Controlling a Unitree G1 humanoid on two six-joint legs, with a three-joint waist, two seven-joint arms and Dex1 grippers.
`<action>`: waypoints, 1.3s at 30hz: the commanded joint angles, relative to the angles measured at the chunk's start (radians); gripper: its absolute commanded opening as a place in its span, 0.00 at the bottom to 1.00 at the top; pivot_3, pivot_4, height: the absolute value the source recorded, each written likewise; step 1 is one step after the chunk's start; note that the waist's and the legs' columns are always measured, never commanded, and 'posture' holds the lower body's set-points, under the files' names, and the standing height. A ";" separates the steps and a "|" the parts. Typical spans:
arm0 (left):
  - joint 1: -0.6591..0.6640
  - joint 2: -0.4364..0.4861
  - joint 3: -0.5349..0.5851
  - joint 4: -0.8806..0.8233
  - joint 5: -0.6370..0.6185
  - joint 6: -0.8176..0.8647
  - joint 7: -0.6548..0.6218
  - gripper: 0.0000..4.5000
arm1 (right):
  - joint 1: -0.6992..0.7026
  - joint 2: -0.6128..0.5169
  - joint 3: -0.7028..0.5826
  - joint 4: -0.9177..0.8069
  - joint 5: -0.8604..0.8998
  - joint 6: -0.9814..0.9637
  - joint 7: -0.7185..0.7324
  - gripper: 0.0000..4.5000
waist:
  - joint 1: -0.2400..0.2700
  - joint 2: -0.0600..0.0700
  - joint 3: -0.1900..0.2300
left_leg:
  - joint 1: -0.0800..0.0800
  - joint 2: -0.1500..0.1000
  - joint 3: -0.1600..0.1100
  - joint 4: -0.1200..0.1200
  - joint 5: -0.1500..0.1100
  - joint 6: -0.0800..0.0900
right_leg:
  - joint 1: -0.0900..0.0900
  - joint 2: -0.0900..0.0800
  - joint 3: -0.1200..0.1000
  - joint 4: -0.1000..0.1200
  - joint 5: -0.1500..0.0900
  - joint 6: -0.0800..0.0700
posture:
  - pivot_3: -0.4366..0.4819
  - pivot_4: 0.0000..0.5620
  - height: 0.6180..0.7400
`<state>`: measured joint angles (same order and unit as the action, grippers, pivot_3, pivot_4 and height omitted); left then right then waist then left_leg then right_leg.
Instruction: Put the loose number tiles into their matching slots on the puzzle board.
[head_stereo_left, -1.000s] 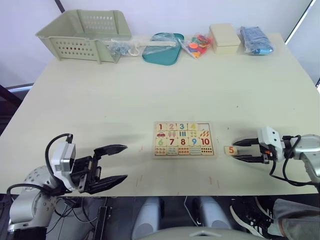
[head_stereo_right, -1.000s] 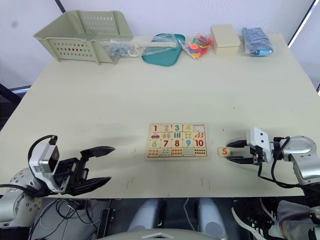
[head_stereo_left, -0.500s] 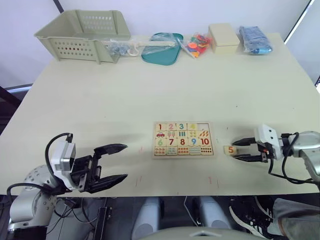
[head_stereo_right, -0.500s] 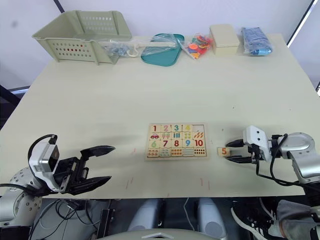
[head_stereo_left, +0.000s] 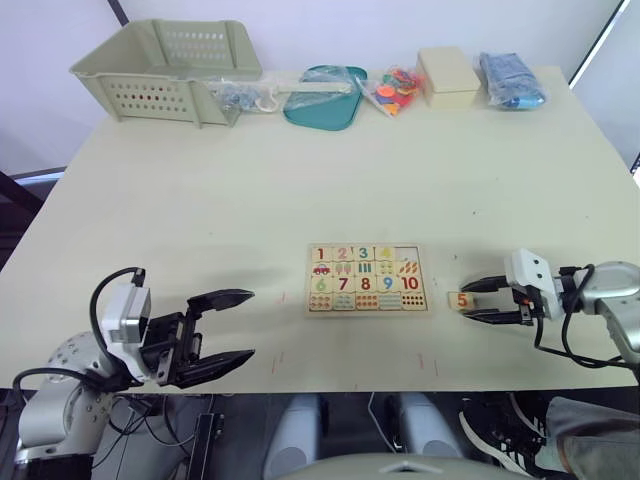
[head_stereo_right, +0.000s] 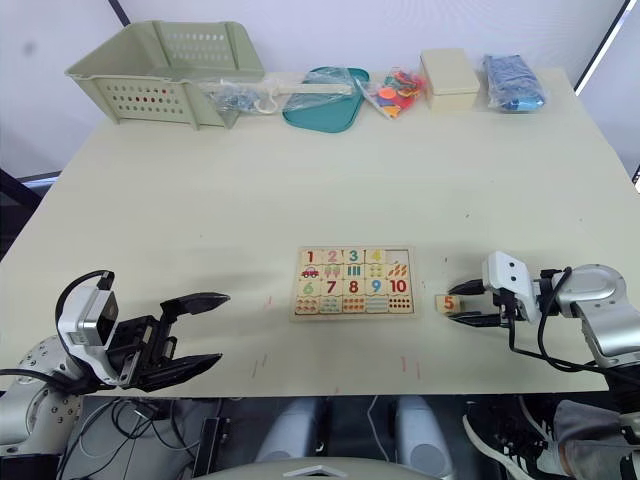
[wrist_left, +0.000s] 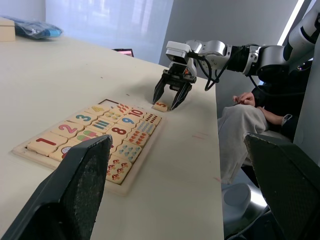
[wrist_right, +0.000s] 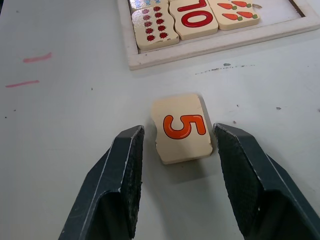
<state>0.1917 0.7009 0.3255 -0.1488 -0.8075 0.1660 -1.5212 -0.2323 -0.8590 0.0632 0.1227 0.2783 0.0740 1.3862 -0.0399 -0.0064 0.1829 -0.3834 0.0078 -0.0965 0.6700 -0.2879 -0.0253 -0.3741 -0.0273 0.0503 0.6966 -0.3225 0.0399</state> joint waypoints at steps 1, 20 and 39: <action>0.010 0.001 0.031 -0.032 -0.012 -0.013 -0.008 1.00 | 0.000 -0.013 -0.008 0.007 -0.010 -0.011 0.001 0.32 | 0.000 0.000 0.000 | 0.000 0.000 0.000 0.000 0.000 0.000 | 0.000 0.000 0.000 0.000 0.000 0.000 | 0.48 0.27 1.00; 0.046 -0.006 0.060 -0.033 -0.013 -0.029 -0.013 1.00 | -0.448 -0.124 0.208 -0.384 -0.103 0.552 -0.006 0.20 | -0.002 0.002 0.001 | 0.000 0.002 0.000 0.000 0.000 0.000 | -0.001 -0.002 0.001 0.000 0.000 0.000 | 0.48 0.27 1.00; 0.111 -0.066 0.111 -0.074 -0.021 -0.056 0.047 1.00 | -0.855 0.133 0.605 -0.084 -0.362 0.642 0.014 0.20 | 0.001 0.001 0.001 | -0.010 -0.001 -0.005 0.000 0.000 -0.001 | -0.009 -0.008 -0.007 -0.002 0.000 0.000 | 0.48 0.27 1.00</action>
<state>0.2954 0.6359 0.4055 -0.1870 -0.8105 0.1222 -1.4790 -1.0674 -0.7245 0.6771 0.0353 -0.0651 0.7381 1.4006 -0.0391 -0.0052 0.1836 -0.3933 0.0064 -0.1019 0.6700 -0.2875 -0.0260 -0.3831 -0.0355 0.0430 0.6952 -0.3225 0.0396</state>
